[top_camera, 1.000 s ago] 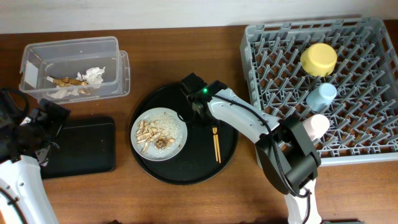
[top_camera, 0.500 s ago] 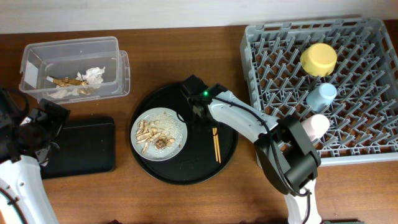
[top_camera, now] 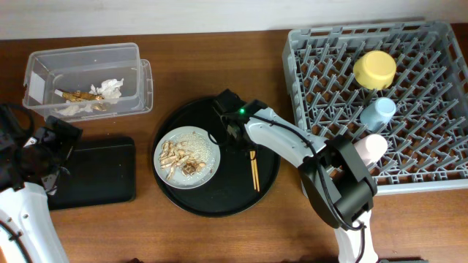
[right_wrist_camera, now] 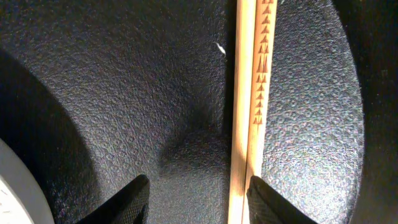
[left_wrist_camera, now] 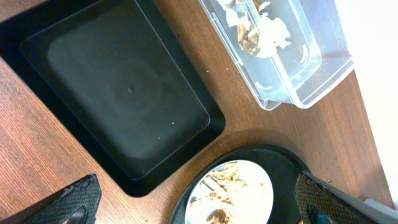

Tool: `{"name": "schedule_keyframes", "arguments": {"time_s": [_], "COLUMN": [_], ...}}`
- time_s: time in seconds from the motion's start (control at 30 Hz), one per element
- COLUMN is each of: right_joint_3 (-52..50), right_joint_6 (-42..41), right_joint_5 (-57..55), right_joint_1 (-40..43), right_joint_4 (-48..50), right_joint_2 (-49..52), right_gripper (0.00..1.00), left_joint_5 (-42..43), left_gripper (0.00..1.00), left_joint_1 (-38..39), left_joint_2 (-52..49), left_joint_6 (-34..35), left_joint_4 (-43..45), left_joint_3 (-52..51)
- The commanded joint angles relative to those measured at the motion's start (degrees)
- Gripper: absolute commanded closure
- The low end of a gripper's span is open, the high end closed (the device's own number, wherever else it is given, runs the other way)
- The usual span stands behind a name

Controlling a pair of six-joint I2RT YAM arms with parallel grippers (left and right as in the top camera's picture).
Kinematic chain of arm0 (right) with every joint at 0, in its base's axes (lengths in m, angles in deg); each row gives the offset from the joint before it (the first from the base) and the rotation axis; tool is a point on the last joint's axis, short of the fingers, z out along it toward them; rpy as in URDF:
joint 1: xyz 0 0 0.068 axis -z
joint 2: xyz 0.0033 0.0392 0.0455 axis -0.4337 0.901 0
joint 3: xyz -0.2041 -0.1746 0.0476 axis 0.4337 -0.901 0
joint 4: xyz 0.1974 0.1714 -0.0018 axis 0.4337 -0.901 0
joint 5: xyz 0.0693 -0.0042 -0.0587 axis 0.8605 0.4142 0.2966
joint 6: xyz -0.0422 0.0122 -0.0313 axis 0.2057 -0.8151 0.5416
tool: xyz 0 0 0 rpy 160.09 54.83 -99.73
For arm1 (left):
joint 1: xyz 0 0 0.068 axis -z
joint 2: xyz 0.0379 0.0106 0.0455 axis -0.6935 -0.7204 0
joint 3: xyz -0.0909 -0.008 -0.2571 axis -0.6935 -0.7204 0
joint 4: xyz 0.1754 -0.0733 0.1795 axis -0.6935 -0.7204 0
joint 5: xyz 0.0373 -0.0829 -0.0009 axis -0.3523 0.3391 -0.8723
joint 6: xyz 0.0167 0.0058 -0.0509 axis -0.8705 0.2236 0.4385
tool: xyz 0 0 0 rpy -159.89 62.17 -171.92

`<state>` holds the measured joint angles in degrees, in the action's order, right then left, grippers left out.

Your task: Sort waste into correct bins and load items into the dishwasher rack

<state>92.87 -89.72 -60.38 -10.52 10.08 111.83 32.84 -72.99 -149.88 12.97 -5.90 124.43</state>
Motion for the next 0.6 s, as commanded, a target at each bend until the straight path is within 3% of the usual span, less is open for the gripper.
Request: {"name": "schedule_keyframes", "arguments": {"time_s": [0.0,0.37,0.4,0.47,0.57], "right_joint_3": [-0.42,-0.48,-0.48,-0.33,0.09], "right_joint_6": [-0.83,-2.23,-2.21,-2.21,-2.21], "right_joint_5": [0.17,0.11,-0.02,-0.46,-0.46], "right_joint_1": [0.07,-0.87,-0.87,-0.81,-0.44], "right_joint_4": [0.15,1.55,1.53,1.42,1.25], "right_joint_2": [1.97,4.92,4.92,4.90,4.90], "right_gripper": [0.49,0.50,0.55,0.78,0.96], "left_joint_5": [-0.42,-0.42,-0.42,-0.42,-0.42], "left_gripper": [0.01,0.01,0.01,0.01,0.01], "left_joint_1": [-0.33,-0.33,-0.33,-0.33,-0.33], "left_joint_2": [-0.24,-0.24,-0.24,-0.24,-0.24], "left_joint_6": [0.55,0.55,0.55,0.55,0.55], "left_joint_4": [-0.09,-0.09,-0.11,-0.09,-0.09], "left_joint_3": [-0.17,-0.17,-0.17,-0.17,-0.17]}}
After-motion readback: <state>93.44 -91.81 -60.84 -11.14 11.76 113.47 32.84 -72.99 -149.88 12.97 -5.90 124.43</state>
